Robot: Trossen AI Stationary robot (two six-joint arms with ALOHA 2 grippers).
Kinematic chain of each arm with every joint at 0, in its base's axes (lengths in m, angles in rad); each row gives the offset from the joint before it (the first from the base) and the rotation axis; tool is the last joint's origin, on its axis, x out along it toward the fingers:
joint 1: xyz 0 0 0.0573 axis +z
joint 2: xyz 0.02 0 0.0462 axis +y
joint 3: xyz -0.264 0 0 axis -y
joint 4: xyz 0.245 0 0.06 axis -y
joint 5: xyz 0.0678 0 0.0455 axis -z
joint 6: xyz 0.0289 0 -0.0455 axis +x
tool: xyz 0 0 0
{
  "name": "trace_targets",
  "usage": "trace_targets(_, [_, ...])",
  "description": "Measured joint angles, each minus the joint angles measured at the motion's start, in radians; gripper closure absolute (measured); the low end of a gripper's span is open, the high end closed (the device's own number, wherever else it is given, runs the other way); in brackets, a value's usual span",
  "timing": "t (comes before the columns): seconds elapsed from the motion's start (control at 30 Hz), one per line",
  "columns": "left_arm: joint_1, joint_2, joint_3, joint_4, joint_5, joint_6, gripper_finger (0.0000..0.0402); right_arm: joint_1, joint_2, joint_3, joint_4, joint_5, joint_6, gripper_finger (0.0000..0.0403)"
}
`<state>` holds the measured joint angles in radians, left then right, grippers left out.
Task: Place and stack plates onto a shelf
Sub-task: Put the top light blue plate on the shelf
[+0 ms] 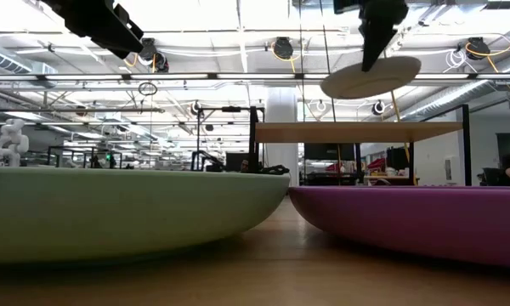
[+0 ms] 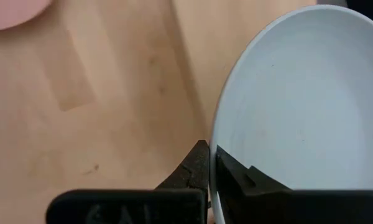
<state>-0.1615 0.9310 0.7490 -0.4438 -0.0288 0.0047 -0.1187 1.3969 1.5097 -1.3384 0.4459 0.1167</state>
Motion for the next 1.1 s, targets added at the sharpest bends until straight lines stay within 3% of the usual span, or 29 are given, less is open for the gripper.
trace_targets(0.5, [-0.024, 0.000, 0.000, 0.005, 0.000, -0.004, 0.0396, -0.198, -0.163, -0.319, 0.253, -0.005, -0.085, 0.0403])
trace_targets(0.67, [-0.024, 0.000, 0.000, 0.008, 0.000, -0.005, 0.0396, -0.246, -0.174, -0.402, 0.329, -0.057, -0.113, 0.0400])
trace_targets(1.1, [-0.024, 0.000, 0.000, 0.008, 0.000, -0.005, 0.0396, -0.287, -0.175, -0.439, 0.387, -0.053, -0.116, 0.0397])
